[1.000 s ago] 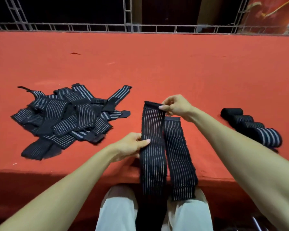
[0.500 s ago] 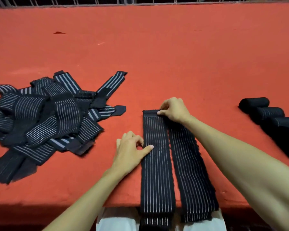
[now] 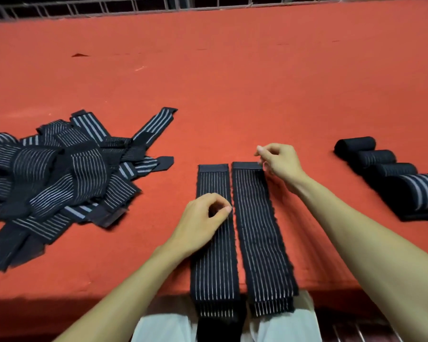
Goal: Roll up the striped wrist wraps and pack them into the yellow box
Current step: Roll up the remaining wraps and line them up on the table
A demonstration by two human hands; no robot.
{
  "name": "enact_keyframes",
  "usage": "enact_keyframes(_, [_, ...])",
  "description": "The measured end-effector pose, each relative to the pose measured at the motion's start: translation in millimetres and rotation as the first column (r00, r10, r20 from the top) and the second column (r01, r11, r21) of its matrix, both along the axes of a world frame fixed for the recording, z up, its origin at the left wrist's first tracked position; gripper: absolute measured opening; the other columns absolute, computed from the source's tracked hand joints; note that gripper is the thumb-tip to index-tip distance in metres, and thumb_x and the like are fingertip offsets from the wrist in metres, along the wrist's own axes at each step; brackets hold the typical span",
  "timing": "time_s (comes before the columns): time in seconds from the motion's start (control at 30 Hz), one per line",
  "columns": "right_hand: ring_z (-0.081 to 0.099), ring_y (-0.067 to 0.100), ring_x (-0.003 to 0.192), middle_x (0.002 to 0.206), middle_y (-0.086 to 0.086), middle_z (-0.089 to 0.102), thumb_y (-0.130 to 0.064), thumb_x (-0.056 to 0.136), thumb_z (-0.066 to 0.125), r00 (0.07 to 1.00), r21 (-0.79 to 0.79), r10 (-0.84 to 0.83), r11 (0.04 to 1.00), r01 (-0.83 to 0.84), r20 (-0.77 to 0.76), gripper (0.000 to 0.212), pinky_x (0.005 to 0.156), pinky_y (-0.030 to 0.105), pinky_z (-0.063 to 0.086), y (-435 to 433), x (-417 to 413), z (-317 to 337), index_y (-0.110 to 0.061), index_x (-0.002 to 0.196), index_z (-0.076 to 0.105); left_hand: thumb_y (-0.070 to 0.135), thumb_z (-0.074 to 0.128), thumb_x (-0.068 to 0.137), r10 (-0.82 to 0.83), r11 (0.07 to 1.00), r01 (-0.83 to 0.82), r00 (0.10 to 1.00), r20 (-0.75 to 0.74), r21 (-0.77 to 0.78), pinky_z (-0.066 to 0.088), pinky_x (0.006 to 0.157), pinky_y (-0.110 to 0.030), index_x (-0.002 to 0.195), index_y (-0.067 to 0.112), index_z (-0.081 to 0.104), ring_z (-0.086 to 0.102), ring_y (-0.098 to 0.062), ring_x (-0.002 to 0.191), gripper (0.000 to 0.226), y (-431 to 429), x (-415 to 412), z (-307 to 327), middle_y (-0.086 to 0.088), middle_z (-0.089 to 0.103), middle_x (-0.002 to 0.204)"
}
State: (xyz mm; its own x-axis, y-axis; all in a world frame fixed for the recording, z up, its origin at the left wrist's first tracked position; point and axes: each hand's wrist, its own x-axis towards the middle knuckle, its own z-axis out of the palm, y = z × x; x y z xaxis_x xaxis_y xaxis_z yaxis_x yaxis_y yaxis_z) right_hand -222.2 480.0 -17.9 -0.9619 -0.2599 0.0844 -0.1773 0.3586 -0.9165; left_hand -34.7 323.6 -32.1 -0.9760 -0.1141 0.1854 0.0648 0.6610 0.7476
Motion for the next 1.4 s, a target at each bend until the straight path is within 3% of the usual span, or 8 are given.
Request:
enact_keyframes(0.2, [0.050,0.004,0.040,0.066,0.009,0.056,-0.006,0.097,0.055,0.968,-0.198,-0.030,0.977,0.082,0.250,0.013,0.042,0.016,0.044,48.9,13.9,-25.2,-0.001,0.086,0.060,0.029,0.064,0.090,-0.001,0.998,0.007,0.996,0.092,-0.058,0.036,0.087,-0.023,0.081,0.038,0.059,0.052,0.001,0.082,0.015,35.5,-24.7,-13.7,0.014,0.053,0.089])
enact_keyframes(0.37, [0.061,0.005,0.047,0.067,0.004,0.066,-0.008,0.090,0.062,0.997,0.163,-0.083,0.983,0.083,-0.006,0.009,0.057,0.018,0.052,42.7,-0.2,-37.4,-0.015,0.086,0.065,0.035,0.060,0.090,0.109,0.964,-0.102,0.994,0.015,-0.245,0.031,0.091,-0.025,0.085,0.037,0.057,0.047,0.001,0.087,0.007,46.5,-30.1,-26.1,0.017,0.050,0.092])
enact_keyframes(0.63, [0.056,0.019,0.112,0.120,-0.008,0.054,-0.045,0.092,0.060,0.969,0.521,0.038,0.848,0.098,-0.244,0.027,0.083,0.033,0.038,7.3,-12.2,-42.0,-0.029,0.112,0.067,0.035,0.060,0.088,0.096,0.939,-0.127,0.989,-0.111,-0.320,0.034,0.081,-0.024,0.085,0.028,0.060,0.050,-0.003,0.080,0.007,43.5,-32.4,-32.6,0.014,0.051,0.089])
enact_keyframes(0.8, [0.062,0.015,0.095,0.098,-0.004,0.064,-0.025,0.085,0.071,0.956,0.201,-0.154,0.958,0.206,-0.249,0.008,0.080,0.029,0.042,13.0,-5.6,-31.9,-0.022,0.085,0.063,0.026,0.065,0.084,0.026,0.751,-0.176,0.971,-0.238,-0.636,0.042,0.062,-0.034,0.090,0.012,0.058,0.052,-0.021,0.072,0.017,53.8,-30.1,-31.6,-0.004,0.053,0.089])
enact_keyframes(0.97, [0.056,0.008,0.064,0.072,-0.003,0.062,-0.003,0.083,0.069,1.000,-0.286,-0.010,0.958,0.004,-0.017,0.017,0.060,0.025,0.047,24.6,19.3,13.2,-0.017,0.077,0.062,0.031,0.068,0.087,0.158,0.984,-0.155,0.987,0.025,-0.085,0.041,0.097,-0.032,0.139,0.013,0.030,0.046,-0.015,0.115,0.067,50.9,-22.5,-11.0,0.000,0.033,0.132])
enact_keyframes(1.07, [0.051,0.012,0.051,0.066,0.002,0.057,0.006,0.085,0.062,0.959,-0.566,0.227,0.819,-0.094,0.168,0.018,0.043,0.022,0.039,25.2,42.9,47.6,-0.009,0.076,0.057,0.033,0.073,0.084,0.060,0.954,-0.122,0.973,0.224,0.273,0.035,0.109,-0.032,0.147,0.018,0.015,0.041,-0.011,0.124,0.087,52.9,-21.2,1.0,0.007,0.036,0.135])
enact_keyframes(1.2, [0.041,0.006,0.041,0.054,-0.005,0.050,-0.002,0.088,0.057,0.901,-0.692,0.368,0.713,-0.115,0.229,0.016,0.041,0.018,0.030,26.5,67.5,82.5,-0.013,0.075,0.055,0.048,0.073,0.077,-0.061,0.892,-0.070,0.960,0.274,0.446,0.053,0.088,-0.043,0.115,0.016,0.055,0.067,-0.017,0.096,0.053,53.1,-10.0,16.1,-0.003,0.069,0.111])
enact_keyframes(1.4, [0.047,0.010,0.053,0.060,-0.001,0.054,-0.019,0.087,0.060,0.793,-0.714,0.377,0.693,0.103,0.479,0.015,0.056,0.021,0.040,5.0,72.7,92.6,-0.010,0.075,0.059,0.013,0.058,0.095,-0.235,0.656,0.041,0.960,0.153,0.753,0.058,0.077,-0.041,0.116,0.005,0.057,0.069,-0.023,0.092,0.022,55.0,25.3,68.3,-0.009,0.071,0.106])
